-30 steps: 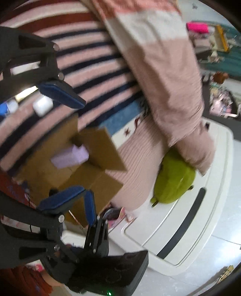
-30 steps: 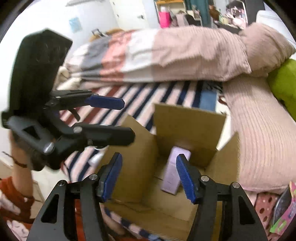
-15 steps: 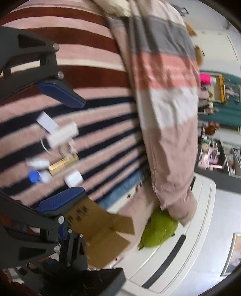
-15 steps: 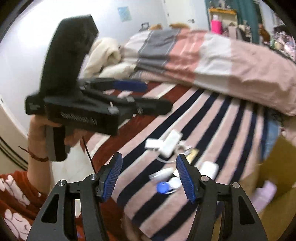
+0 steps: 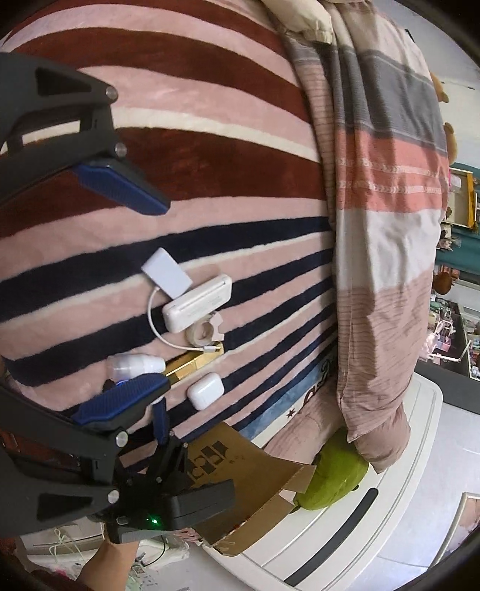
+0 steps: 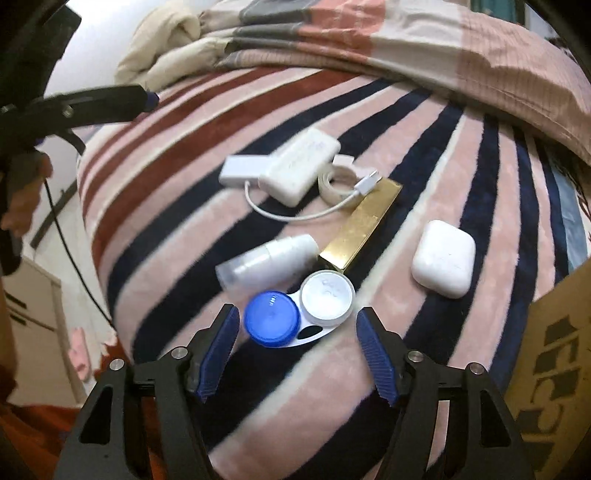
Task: Organize rigid objects
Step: 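Grasp the blue-and-white lens case with the right gripper, then drop the lens case into the cardboard box with the right gripper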
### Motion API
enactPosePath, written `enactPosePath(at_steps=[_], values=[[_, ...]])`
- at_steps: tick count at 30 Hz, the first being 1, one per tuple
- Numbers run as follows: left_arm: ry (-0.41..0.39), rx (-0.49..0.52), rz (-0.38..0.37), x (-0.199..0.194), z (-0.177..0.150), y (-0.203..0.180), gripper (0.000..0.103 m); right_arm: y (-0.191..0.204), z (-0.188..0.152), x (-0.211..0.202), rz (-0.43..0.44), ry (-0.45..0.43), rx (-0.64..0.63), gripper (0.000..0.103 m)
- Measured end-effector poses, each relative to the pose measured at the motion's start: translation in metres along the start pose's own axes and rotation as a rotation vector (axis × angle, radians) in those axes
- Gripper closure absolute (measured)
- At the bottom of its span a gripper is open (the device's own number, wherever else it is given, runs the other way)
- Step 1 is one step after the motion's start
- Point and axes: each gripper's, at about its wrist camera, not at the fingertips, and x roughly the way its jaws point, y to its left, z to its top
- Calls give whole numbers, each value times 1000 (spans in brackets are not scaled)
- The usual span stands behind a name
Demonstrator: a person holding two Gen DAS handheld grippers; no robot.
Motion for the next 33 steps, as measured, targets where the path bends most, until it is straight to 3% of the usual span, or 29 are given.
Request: enactPosePath(at_steps=[6, 13, 19, 21, 24, 28, 33], values=[[19, 25, -36, 1, 1, -12, 18, 6, -1, -6, -26, -15, -24, 45], [50, 100, -247, -5, 22, -59, 18, 31, 17, -65, -3, -150, -73, 46], [42, 167, -336, -15, 57, -104, 51, 34, 41, -129, -36, -310, -92, 46], [43, 191, -358, -14, 72, -122, 67, 28, 42, -147, -82, -363, -110, 46], [56, 240, -383, -8, 90, -151, 79, 13, 38, -166, -126, -394, -96, 46], [89, 314, -391, 11, 110, -198, 79, -20, 26, -189, -191, -408, -47, 46], [174, 370, -456, 53, 132, -255, 79, -77, 4, -210, -233, -366, 99, 46]])
